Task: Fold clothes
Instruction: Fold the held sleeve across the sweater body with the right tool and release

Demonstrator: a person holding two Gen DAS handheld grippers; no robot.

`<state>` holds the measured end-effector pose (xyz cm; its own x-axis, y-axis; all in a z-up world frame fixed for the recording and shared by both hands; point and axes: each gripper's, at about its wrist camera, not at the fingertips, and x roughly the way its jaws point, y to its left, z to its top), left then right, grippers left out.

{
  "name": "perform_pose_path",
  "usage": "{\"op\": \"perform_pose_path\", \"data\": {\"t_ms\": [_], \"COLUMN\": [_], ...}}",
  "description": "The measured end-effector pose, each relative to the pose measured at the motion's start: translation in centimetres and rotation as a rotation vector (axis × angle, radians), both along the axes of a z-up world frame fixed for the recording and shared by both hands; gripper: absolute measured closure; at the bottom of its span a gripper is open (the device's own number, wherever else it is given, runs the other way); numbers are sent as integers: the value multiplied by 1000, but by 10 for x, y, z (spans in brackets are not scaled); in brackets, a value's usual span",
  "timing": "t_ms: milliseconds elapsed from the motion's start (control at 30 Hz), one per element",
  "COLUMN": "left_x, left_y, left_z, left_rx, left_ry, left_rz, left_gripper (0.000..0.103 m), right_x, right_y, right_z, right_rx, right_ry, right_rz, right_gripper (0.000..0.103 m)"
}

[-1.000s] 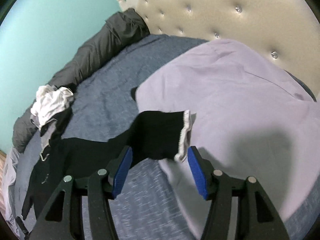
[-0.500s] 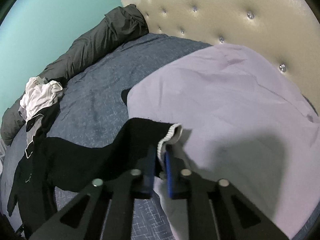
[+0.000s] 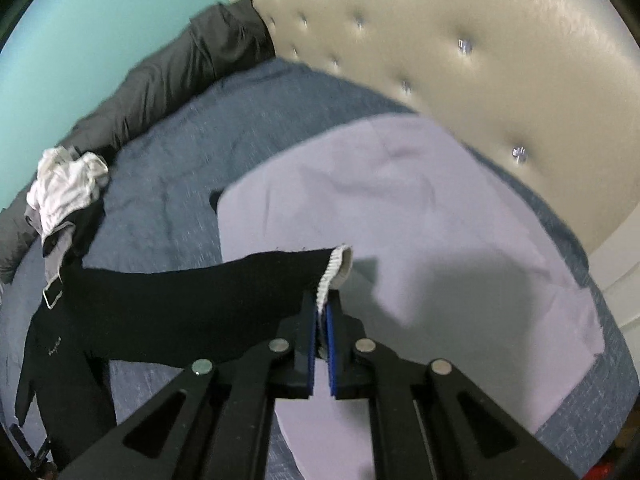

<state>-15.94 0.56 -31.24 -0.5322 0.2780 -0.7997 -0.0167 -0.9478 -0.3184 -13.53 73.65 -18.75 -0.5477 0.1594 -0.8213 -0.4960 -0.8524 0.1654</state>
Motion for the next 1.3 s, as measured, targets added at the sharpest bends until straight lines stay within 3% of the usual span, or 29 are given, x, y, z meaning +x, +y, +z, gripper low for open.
{"op": "perform_pose_path", "data": {"t_ms": [267,700,1100,1300], "left_x": [1,35,71,80], "left_y": [-7,-41,-91,-105], "left_z": [4,28,46,46], "left_rx": [36,76,113,129], "left_ry": [-5,47,89,82], "left_rz": [8,30,66,68], "left_gripper": [23,23,23,23], "right_x": [-11,-46,-56,-36], "right_y": [-20,-194,-456,-544], "right_z": [0,96,118,51], "right_rx": [-20,-69,-209,-276], "right_ry": [10,175,224,92], "right_rz": [28,406,860,991], "right_gripper": [99,99,99,99]}}
